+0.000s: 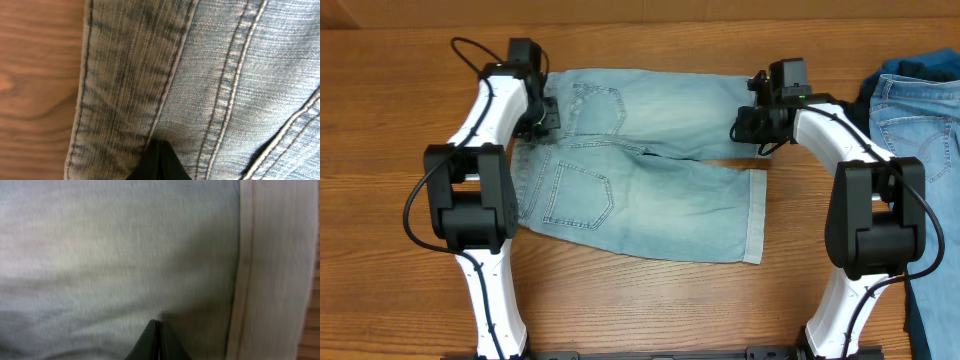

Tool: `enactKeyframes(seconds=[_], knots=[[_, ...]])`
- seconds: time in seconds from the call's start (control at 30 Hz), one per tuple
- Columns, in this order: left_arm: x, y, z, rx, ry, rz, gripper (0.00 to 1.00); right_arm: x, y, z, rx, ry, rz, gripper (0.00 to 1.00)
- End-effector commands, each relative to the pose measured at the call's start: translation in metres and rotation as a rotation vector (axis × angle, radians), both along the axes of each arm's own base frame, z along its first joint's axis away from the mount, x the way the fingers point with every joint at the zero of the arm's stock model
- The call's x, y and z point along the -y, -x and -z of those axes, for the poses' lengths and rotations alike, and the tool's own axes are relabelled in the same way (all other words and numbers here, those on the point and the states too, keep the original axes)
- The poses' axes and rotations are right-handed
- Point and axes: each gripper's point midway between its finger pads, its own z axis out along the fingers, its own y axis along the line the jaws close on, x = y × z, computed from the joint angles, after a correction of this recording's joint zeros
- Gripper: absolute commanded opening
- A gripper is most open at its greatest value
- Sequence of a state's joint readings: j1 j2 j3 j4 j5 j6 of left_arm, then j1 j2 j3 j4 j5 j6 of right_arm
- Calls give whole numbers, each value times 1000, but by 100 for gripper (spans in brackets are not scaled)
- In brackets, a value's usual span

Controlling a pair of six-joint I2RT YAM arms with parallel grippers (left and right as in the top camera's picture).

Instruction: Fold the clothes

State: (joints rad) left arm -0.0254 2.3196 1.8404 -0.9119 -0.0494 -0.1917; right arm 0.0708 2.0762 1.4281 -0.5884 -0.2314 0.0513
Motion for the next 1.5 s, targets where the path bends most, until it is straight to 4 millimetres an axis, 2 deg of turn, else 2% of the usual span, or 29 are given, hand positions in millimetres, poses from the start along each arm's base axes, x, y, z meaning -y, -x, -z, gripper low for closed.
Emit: enactKeyframes(seconds=[0.0,0.1,0.27,0.6,0.63,0.8,0.93,1.0,1.1,1.2,1.37,1.47], knots=[[-45,23,14,-88,-48,-115,4,-24,-1,1,12,-4,-57,4],[-53,32,14,-120,-47,-132,4,-42,2,0,19,-4,-95,4],[-53,42,15,-161,-48,-132,4,-63,7,0,22,-5,-141,4],[-53,46,11,-177,-50,-114,4,-92,19,1,11,-2,-203,4],[-53,46,11,-178,-49,-114,4,-92,17,1,22,12,-200,4],[-52,46,11,-176,-45,-113,4,-65,-16,-6,149,157,-111,4],[-42,40,12,-153,2,-103,4,-53,-24,-7,165,149,-73,4],[-40,38,12,-146,3,-99,4,-51,-27,-2,167,149,-68,4],[-39,38,12,-148,2,-93,4,-52,-29,17,151,149,-72,4],[-39,38,12,-149,2,-93,4,-52,-25,37,115,156,-75,4],[-38,40,8,-153,2,-92,4,-45,2,48,-7,179,-85,4],[-38,39,-6,-132,2,-93,4,-43,13,52,-54,188,-90,4]])
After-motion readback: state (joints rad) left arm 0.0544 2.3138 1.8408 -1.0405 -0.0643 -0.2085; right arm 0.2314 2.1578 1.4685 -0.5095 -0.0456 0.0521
